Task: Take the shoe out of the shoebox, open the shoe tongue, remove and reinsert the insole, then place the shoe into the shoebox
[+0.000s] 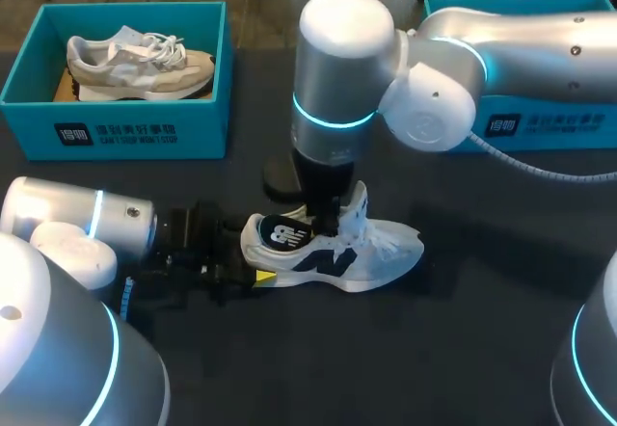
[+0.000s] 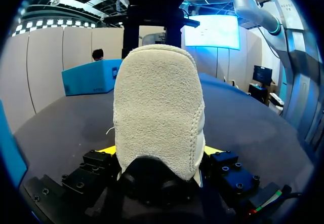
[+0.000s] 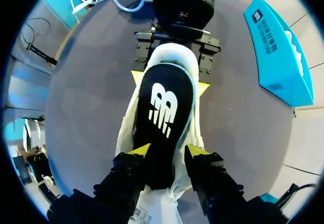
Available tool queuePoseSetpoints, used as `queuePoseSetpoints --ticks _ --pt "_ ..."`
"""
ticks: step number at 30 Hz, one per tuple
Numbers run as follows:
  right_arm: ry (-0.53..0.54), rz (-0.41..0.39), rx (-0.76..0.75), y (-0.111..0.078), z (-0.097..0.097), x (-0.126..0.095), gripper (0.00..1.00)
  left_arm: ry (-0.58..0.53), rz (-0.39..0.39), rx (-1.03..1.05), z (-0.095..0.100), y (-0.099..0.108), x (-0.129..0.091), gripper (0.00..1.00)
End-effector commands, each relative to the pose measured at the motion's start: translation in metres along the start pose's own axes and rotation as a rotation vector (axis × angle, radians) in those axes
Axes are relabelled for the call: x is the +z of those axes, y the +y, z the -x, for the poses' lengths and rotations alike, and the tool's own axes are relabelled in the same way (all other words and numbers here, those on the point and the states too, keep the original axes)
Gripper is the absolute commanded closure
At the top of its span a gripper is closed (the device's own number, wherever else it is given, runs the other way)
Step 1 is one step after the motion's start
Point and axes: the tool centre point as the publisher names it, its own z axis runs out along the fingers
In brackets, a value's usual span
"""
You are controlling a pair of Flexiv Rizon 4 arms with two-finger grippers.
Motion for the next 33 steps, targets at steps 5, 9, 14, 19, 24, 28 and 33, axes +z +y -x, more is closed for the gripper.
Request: queuePoseSetpoints --ticks 5,9,14,19,24,28,33 --pt "0.0 0.047 -0.025 0.001 0.009 0.019 0.57 0.001 0.002 0.0 0.002 0.001 0.0 1.0" --pt "0.006 0.071 -0.03 0.003 0.011 0.027 0.57 0.001 0.002 0.0 0.002 0.001 0.0 1.0" --pt "0.021 0.104 -0.029 0.007 0.01 0.04 0.56 0.001 0.002 0.0 0.002 0.001 0.0 1.0" --pt "0.037 0.128 -0.024 0.012 0.008 0.049 0.58 0.001 0.002 0.0 0.002 0.001 0.0 1.0" --pt "0.07 0.145 -0.02 0.017 0.002 0.052 0.65 0.001 0.002 0.0 0.002 0.001 0.0 1.0" --pt "0.102 0.156 -0.02 0.02 -0.002 0.054 0.73 0.001 0.002 0.0 0.002 0.001 0.0 1.0" --pt "0.123 0.159 -0.013 0.022 -0.007 0.054 1.0 0.001 0.002 0.0 0.002 0.001 0.0 1.0"
